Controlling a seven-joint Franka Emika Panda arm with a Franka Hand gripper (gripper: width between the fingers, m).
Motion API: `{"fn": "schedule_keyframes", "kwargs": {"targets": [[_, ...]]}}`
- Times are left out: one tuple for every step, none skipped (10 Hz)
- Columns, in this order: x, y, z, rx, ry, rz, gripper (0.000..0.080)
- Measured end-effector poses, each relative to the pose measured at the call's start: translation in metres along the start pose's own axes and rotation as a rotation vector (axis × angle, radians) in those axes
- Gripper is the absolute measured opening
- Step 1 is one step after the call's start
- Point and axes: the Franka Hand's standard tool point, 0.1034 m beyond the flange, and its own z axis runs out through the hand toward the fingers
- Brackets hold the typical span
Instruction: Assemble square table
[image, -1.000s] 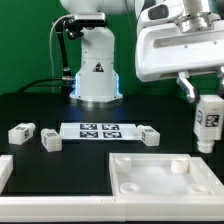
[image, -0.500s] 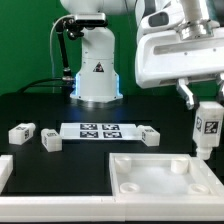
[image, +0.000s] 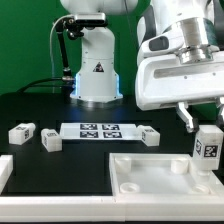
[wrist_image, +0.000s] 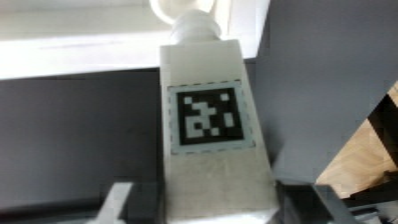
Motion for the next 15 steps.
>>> {"fn": "schedule_keyframes", "kwargs": {"targets": [[-0.003, 0.0, 0.002, -0.001, -0.006, -0.001, 0.0291], [-0.006, 0.0, 0.004, -0.001, -0.01, -0.001, 0.0291], [-0.007, 0.003, 0.005, -0.004, -0.012, -0.006, 0.0291], [-0.009, 0.006, 0.008, -0.008, -0.016, -0.012, 0.0291], [-0.011, 0.007, 0.012, -0.009, -0.018, -0.015, 0.0291], [-0.013, 0.008, 0.016, -0.011, -0.023, -0.018, 0.0291], [-0.015, 0.007, 0.018, -0.011, -0.026, -0.019, 0.0291], [-0.017, 0.006, 0.019, -0.01, -0.029, -0.019, 0.0291], [-0.017, 0.005, 0.019, -0.011, -0.023, -0.007, 0.0291], [-0.018, 0.005, 0.019, -0.012, -0.005, 0.003, 0.0291], [-0.019, 0.005, 0.019, -0.017, 0.022, 0.024, 0.0291], [-0.022, 0.006, 0.017, -0.025, 0.053, 0.055, 0.0291], [-0.025, 0.005, 0.016, -0.034, 0.064, 0.066, 0.0291], [-0.023, 0.006, 0.016, -0.034, 0.055, 0.062, 0.0291], [-0.024, 0.007, 0.017, -0.035, 0.053, 0.062, 0.0367]]}}
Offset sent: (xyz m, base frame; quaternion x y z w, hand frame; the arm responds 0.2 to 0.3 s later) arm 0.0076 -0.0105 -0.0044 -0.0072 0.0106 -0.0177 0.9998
